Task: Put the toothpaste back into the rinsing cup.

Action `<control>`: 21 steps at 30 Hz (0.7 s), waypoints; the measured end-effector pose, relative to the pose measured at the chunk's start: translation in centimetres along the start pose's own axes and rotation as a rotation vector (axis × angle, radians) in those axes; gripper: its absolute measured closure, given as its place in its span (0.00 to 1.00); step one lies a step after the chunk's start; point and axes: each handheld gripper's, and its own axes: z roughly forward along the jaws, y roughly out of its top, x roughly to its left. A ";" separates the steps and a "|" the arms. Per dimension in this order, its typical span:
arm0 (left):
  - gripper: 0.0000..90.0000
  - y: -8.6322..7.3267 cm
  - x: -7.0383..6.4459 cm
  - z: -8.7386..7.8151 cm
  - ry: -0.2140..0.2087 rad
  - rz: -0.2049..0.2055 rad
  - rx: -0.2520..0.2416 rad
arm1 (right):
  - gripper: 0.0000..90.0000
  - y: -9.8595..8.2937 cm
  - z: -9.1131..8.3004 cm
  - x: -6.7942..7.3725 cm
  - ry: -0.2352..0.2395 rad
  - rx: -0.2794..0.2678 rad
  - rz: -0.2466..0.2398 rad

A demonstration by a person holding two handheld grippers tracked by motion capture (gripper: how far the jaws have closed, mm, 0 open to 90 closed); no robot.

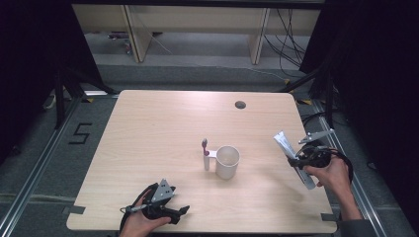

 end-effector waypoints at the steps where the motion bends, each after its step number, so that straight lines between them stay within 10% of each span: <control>1: 0.21 0.0 0.0 0.0 0.003 0.003 0.004 | 0.86 0.2 0.1 0.2 0.004 -0.022 0.004; 7: 0.21 0.0 0.1 0.0 0.003 -0.001 -0.002 | 0.86 1.6 0.0 0.8 -0.002 -0.213 -0.014; 21: 0.21 0.1 -0.1 0.0 -0.001 -0.002 -0.011 | 0.86 4.4 0.8 3.6 0.079 -0.405 -0.011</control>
